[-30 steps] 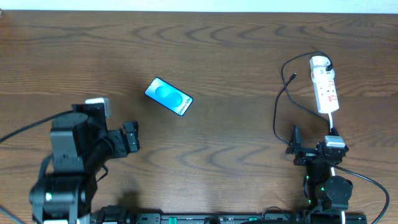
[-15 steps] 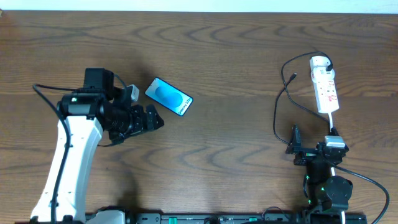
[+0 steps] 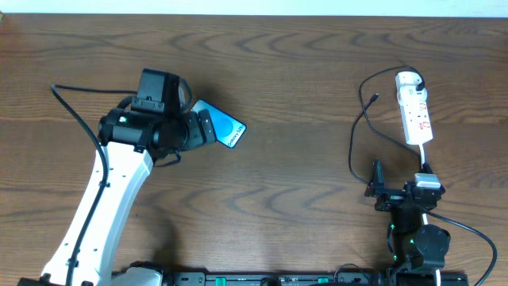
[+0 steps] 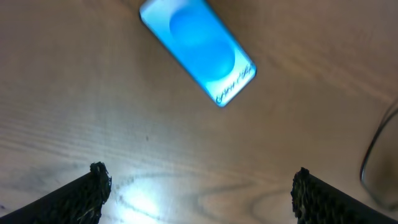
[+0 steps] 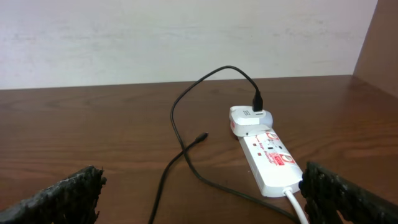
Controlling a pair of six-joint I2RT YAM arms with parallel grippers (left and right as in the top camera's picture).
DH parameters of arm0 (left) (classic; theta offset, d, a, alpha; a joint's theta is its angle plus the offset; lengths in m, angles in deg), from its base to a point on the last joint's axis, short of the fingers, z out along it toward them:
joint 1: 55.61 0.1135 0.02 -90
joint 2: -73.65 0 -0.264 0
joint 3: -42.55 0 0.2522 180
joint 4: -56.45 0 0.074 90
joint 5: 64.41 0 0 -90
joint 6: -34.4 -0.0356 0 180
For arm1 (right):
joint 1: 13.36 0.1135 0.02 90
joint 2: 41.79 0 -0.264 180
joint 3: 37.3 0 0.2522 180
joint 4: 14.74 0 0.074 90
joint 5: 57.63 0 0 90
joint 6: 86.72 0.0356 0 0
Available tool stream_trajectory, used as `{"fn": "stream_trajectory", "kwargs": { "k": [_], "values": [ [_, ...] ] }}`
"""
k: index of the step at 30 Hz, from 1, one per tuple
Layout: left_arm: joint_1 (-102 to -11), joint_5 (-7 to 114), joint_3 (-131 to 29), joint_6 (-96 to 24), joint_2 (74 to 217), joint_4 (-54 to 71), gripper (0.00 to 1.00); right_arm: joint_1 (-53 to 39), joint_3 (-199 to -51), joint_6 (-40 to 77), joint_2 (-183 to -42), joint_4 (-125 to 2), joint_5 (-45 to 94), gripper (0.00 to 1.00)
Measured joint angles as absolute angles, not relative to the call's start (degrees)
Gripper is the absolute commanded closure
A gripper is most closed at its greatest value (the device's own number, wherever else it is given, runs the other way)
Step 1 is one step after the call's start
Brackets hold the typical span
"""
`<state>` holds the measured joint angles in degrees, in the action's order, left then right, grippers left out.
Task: Plug charger to phone and switch on socket
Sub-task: 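Move the left gripper forward over the blue-screen phone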
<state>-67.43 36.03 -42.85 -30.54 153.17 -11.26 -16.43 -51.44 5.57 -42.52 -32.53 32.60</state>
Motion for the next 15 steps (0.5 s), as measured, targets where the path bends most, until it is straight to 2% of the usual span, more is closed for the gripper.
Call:
{"fn": "stream_trajectory", "kwargs": {
  "k": [6, 15],
  "values": [
    [-68.2, 30.3, -45.5, -24.6, 153.4, -11.1, 0.05, -16.4, -51.4, 5.6, -42.5, -32.5, 32.6, 0.01],
    [-68.2, 29.7, -45.5, -21.6, 158.7, -11.1, 0.05, -16.4, -51.4, 5.6, -42.5, -32.6, 32.6, 0.01]
  ]
}}
